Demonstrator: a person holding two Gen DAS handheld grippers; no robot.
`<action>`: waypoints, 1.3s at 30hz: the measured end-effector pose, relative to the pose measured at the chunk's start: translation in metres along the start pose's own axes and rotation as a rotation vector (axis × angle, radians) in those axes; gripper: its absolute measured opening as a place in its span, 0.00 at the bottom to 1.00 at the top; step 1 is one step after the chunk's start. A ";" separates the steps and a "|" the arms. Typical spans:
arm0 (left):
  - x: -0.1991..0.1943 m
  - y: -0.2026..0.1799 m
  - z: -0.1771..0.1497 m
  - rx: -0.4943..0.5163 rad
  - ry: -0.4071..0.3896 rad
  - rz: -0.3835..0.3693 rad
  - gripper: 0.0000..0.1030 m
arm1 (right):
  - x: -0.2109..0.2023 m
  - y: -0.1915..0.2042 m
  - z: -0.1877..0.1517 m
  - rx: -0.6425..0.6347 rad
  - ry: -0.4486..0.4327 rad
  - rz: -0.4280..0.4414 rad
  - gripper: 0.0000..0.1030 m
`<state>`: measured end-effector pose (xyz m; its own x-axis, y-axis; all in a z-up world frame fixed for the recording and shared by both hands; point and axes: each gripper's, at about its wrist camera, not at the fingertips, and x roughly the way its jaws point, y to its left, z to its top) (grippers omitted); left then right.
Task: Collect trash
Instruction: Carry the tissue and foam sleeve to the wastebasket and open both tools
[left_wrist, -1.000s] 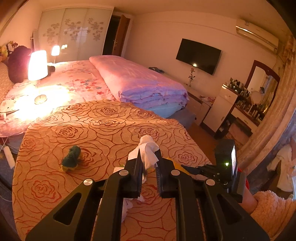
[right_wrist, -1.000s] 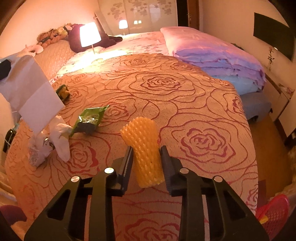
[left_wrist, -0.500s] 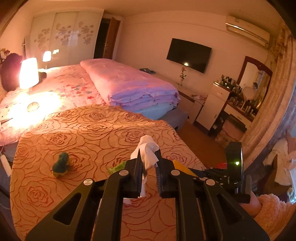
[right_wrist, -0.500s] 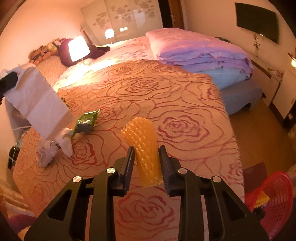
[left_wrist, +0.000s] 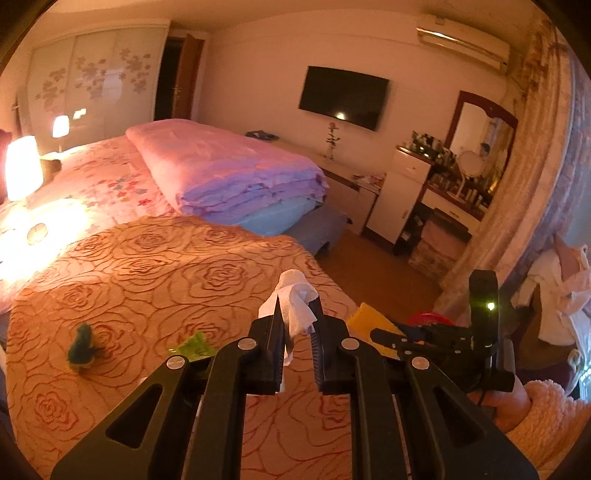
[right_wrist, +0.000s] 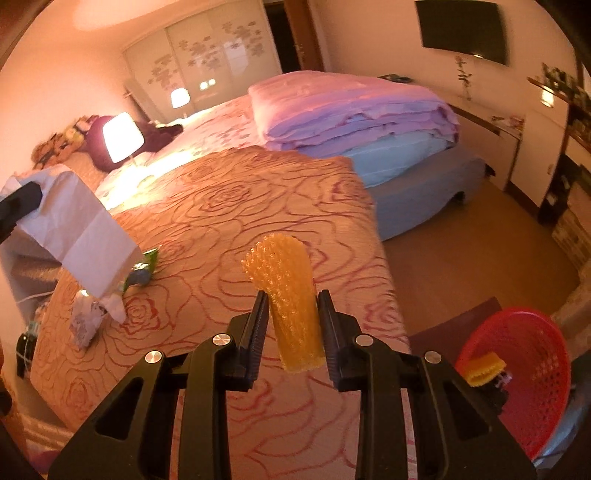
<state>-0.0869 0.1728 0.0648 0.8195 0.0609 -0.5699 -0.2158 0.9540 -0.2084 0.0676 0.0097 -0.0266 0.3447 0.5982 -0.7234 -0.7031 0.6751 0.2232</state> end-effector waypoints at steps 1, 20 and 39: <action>0.003 -0.004 0.000 0.007 0.005 -0.009 0.11 | -0.003 -0.004 -0.001 0.008 -0.006 -0.008 0.27; 0.064 -0.114 0.004 0.208 0.099 -0.275 0.11 | -0.063 -0.092 -0.033 0.206 -0.088 -0.230 0.27; 0.168 -0.235 -0.026 0.350 0.316 -0.456 0.11 | -0.102 -0.163 -0.080 0.390 -0.091 -0.384 0.27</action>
<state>0.0877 -0.0490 -0.0023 0.5805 -0.4109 -0.7030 0.3460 0.9060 -0.2439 0.0970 -0.1957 -0.0415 0.5955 0.3005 -0.7450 -0.2399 0.9516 0.1921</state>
